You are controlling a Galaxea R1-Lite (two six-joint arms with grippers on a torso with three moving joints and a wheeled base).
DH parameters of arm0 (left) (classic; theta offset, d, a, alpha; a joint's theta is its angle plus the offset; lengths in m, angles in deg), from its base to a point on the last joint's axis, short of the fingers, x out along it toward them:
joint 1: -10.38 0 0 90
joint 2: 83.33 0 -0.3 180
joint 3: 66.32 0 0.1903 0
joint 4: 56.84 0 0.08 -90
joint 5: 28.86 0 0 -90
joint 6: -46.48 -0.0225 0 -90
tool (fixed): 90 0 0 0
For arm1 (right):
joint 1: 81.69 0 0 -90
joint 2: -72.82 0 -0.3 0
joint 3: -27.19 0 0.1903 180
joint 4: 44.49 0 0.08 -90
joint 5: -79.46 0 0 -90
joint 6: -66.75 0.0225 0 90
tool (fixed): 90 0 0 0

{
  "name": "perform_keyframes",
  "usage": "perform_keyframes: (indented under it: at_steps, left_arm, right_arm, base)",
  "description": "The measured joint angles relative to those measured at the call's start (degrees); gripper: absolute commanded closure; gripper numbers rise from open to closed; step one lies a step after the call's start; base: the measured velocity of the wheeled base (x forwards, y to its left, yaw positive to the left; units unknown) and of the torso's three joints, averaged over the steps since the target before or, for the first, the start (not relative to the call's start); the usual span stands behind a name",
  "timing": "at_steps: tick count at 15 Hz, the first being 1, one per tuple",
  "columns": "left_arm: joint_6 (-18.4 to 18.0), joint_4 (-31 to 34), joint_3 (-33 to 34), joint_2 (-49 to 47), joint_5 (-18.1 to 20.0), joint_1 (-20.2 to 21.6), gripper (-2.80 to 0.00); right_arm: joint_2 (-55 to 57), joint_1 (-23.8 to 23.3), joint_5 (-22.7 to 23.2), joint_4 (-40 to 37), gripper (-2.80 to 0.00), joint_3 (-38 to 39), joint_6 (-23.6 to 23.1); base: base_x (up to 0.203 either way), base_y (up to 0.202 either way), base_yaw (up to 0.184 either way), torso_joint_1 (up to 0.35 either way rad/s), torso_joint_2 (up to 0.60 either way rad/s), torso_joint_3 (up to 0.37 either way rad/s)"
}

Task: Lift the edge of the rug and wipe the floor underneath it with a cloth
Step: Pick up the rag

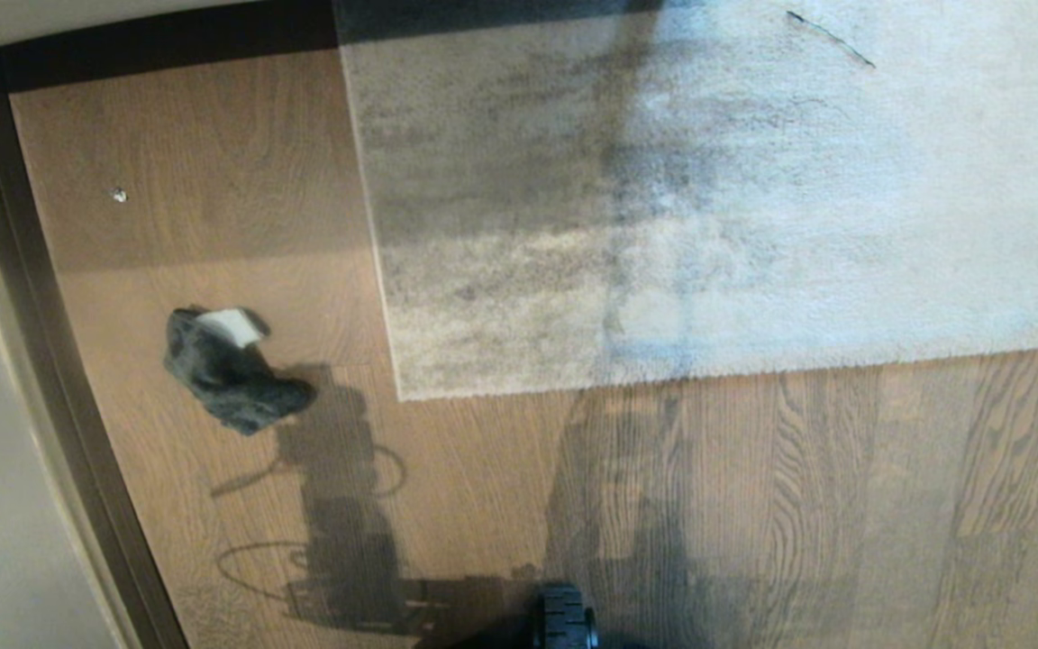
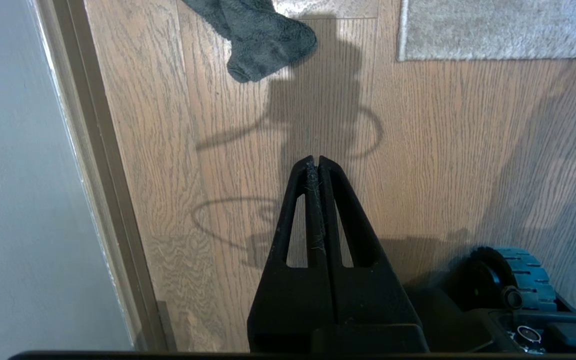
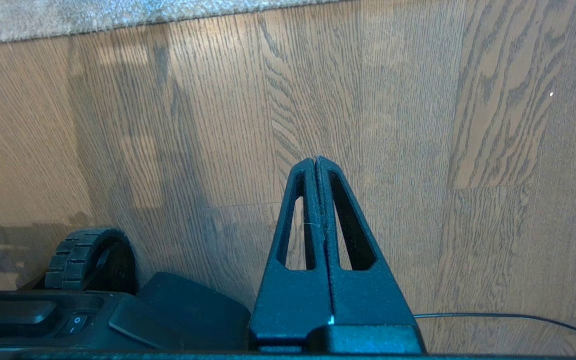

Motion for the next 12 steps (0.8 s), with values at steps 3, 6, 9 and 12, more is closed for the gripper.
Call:
perform_keyframes:
  at_steps: [3, 6, 9, 12]
  left_arm:
    - [0.00, 0.00, 0.00, 0.00, -0.02, 0.00, 0.00]
    - [0.02, 0.00, 0.00, 0.00, -0.01, 0.00, 0.00]
    - [0.12, 0.07, 0.00, 0.00, -0.02, 0.05, 0.00]
    - [0.13, 1.16, -0.30, -0.59, 0.03, 0.06, 0.00]
  right_arm:
    - [0.00, 0.00, 0.00, 0.00, 0.00, 0.00, 0.00]
    - [0.00, 0.00, -0.02, 0.00, 0.00, 0.00, 0.00]
    - [0.00, 0.00, 0.00, 0.00, 0.00, 0.00, 0.00]
    - [0.00, 0.00, -0.02, 0.00, 0.00, 0.00, 0.00]
  base:
    - [0.000, 0.000, 0.000, 0.000, 0.00, 0.000]
    - [0.000, 0.000, 0.000, 0.000, 0.00, 0.000]
    - [0.000, 0.000, 0.000, 0.000, 0.00, 0.000]
    - [0.000, 0.000, 0.000, 0.000, 0.00, 0.000]
